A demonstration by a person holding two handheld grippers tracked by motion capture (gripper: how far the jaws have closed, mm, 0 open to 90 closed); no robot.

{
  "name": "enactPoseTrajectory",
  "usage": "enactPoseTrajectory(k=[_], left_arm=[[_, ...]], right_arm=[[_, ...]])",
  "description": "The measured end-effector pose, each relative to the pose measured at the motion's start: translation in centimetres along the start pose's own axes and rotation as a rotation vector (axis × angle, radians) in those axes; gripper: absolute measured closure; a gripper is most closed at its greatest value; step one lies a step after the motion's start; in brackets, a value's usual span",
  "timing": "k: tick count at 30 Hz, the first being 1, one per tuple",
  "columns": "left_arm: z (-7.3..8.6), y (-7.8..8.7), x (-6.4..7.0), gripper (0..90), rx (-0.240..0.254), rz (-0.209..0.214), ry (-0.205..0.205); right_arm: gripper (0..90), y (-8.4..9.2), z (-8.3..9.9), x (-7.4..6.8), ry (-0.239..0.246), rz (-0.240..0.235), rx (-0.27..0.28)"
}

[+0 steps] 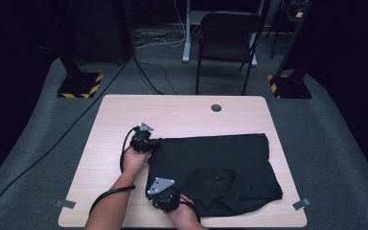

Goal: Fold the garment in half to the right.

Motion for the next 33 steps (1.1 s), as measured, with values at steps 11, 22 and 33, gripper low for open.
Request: enactPoseTrajectory(k=[11,22,33], left_arm=[[-1.8,2.0,-0.2,85.7,0.039,-0.014,-0.003],[-4.0,5.0,-1.2,85.7,0.090,-0.011,0.007],[-5.4,7.5,-2.4,86.1,0.106,-0.034,0.003]], right_arm=[[85.7,1.5,-1.4,-0.3,-0.014,-0.024,0.047],[85.7,2.9,-4.3,-0.9,0.002,-0.049,0.101],[85.8,3.8,-7.0,-1.7,0.003,-0.084,0.154]])
Point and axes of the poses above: each handheld gripper's, and its own axes: y roughly backward along the jaws, z roughly out of its underside, x roughly to its right, the point moved 8 cm from there along -y, roughly forward along the jaws, and after that the axes turned 12 degrees about -z, right-handed, at the moved point
